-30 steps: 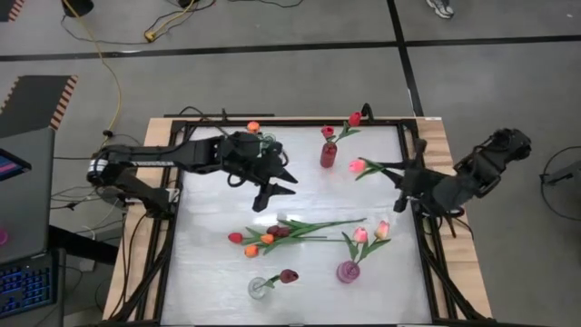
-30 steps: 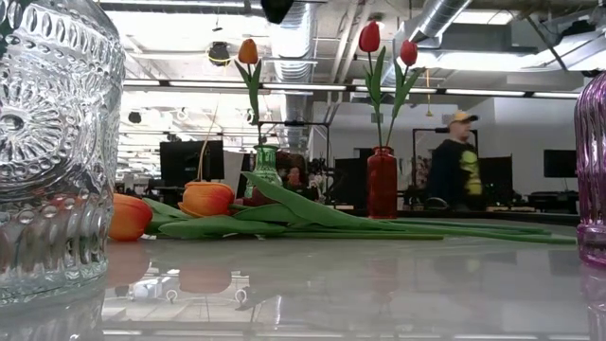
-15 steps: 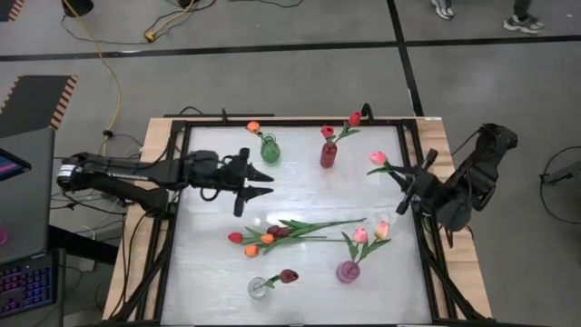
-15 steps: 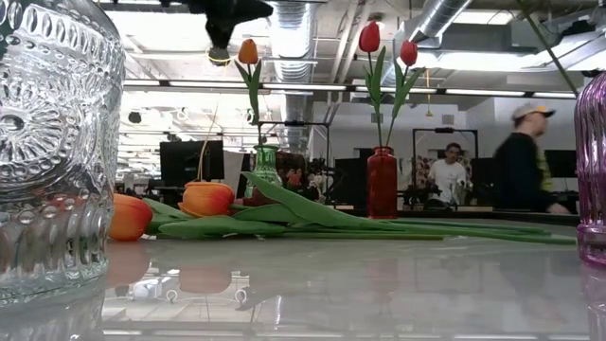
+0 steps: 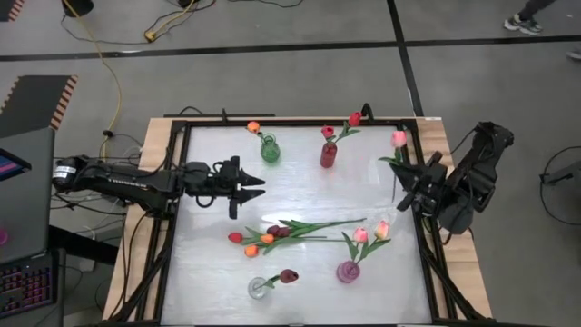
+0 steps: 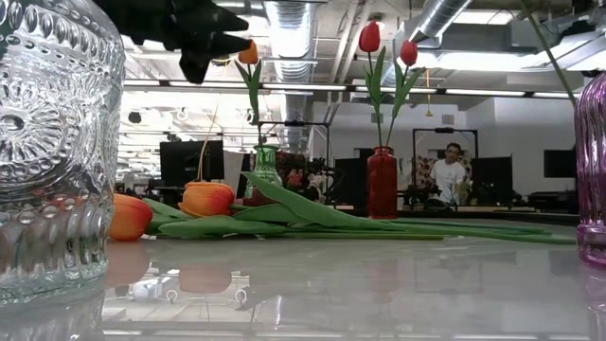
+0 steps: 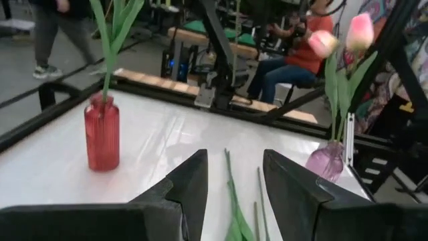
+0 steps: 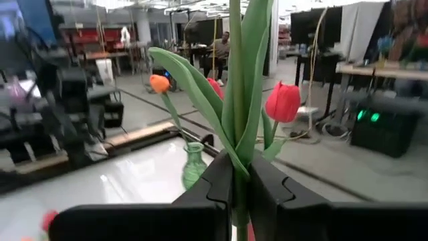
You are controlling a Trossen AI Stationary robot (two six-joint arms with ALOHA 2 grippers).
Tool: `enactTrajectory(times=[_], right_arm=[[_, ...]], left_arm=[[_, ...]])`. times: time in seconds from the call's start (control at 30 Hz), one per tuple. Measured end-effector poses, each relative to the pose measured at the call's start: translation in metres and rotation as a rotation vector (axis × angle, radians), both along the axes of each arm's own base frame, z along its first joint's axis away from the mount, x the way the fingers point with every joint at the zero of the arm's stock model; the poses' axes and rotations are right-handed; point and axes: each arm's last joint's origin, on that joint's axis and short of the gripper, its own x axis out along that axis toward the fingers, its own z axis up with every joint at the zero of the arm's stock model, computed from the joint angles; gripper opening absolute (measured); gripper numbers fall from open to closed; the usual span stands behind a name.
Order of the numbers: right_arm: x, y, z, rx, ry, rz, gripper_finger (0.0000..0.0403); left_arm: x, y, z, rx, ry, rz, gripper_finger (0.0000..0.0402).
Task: Sort flowers into vase by color
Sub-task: Put the pink flower into the purple vase
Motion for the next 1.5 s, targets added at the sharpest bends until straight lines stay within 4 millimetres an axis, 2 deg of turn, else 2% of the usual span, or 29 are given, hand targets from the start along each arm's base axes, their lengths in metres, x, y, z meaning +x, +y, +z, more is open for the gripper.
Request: enactTrajectory(times=[0.3, 0.7, 1.07, 1.3, 1.5], right_arm=[[0.006, 0.019, 0.000, 0.050, -0.039, 0.056, 0.0055], [0.007, 0.066, 0.014, 0.067, -0.044, 0.224, 0.0055], [0.002, 0.097, 0.027, 0.096, -0.054, 0.324, 0.0055], [0.000, 0.117, 0.023, 0.140, -0.075, 0.370, 0.0055], [0.006, 0.134, 0.014, 0.155, -0.083, 0.367, 0.0056]], left_arm=[[0.000, -0.002, -0.001, -0.008, -0.003, 0.002, 0.0132], [-0.001, -0.013, -0.001, -0.003, -0.002, -0.023, 0.0132], [-0.001, -0.021, -0.001, 0.018, -0.006, -0.037, 0.0132], [-0.001, -0.024, 0.001, 0.017, -0.029, -0.050, 0.0132], [-0.001, -0.024, 0.001, 0.017, -0.029, -0.051, 0.0132]])
